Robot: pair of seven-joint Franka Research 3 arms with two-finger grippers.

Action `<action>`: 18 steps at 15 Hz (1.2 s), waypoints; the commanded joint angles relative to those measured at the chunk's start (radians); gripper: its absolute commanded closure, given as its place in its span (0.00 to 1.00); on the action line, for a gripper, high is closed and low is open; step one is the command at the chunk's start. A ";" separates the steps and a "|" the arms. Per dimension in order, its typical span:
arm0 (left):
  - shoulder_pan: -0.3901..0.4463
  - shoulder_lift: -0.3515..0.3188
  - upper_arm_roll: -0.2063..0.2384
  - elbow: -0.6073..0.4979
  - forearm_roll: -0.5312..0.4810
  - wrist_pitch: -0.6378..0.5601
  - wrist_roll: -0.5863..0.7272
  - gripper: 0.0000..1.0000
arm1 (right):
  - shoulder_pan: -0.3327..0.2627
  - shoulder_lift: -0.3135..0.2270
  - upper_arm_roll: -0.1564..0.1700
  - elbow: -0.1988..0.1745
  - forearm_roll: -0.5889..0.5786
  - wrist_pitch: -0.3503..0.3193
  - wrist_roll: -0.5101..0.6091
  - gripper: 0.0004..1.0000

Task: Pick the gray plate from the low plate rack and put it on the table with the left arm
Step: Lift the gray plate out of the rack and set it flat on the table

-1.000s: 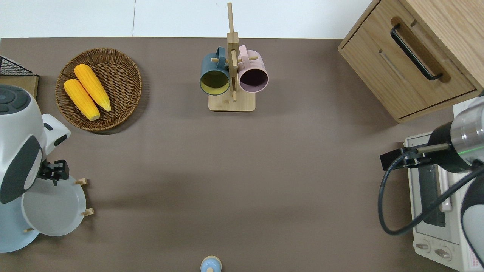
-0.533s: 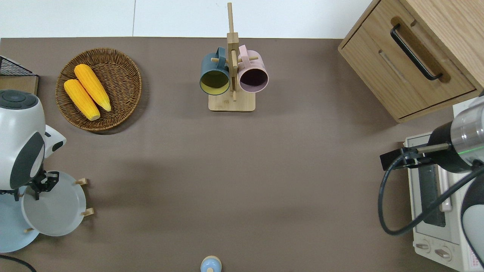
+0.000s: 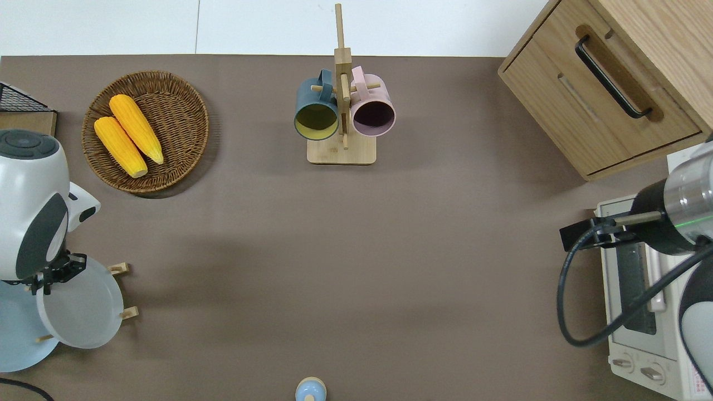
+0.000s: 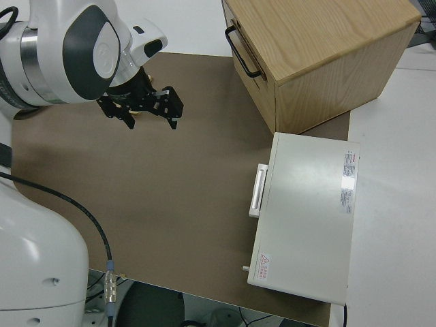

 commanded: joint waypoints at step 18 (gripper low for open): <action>-0.026 -0.042 -0.103 -0.054 -0.635 0.213 -0.017 1.00 | -0.013 -0.005 0.007 0.006 0.003 -0.015 -0.003 0.01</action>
